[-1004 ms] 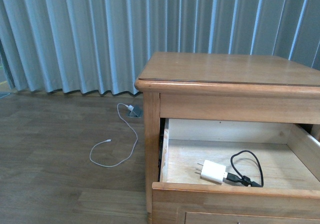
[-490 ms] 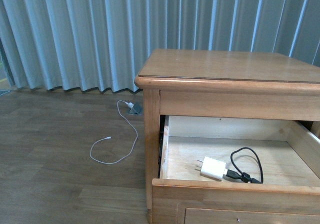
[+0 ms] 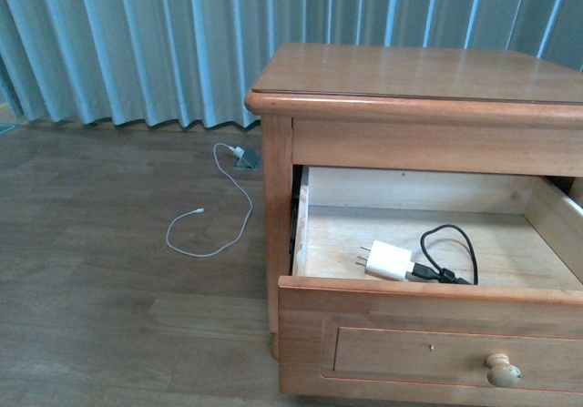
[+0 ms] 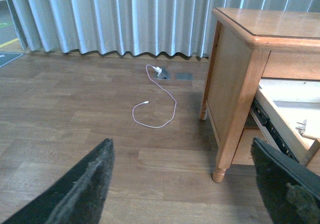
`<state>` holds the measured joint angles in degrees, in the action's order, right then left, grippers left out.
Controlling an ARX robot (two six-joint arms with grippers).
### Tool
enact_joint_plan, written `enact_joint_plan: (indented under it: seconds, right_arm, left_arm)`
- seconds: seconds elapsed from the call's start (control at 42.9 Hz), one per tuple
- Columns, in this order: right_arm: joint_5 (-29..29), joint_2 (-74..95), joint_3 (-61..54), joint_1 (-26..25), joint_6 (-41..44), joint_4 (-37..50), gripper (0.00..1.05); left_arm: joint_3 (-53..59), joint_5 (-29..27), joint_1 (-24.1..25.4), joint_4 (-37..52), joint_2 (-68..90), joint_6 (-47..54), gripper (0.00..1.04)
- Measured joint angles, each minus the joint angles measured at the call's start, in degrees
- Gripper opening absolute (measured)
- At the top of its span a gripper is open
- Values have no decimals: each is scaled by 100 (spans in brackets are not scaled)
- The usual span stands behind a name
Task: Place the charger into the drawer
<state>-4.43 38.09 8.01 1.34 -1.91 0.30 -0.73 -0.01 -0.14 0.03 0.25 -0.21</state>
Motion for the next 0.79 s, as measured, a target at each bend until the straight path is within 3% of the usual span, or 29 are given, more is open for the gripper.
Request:
enact_joint_plan:
  seconds: [0.093, 0.327, 0.793]
  right_arm:
    - [9, 946, 107, 13, -42, 614, 96]
    - [256, 3403, 579, 136, -94, 2157, 96]
    - [800, 6000, 1679, 297, -155, 3480, 96]
  left_arm:
    - [0, -2, 0, 0, 0, 4, 100]
    - [0, 0, 0, 0, 0, 4, 99]
    - [0, 0, 0, 0, 0, 4, 99]
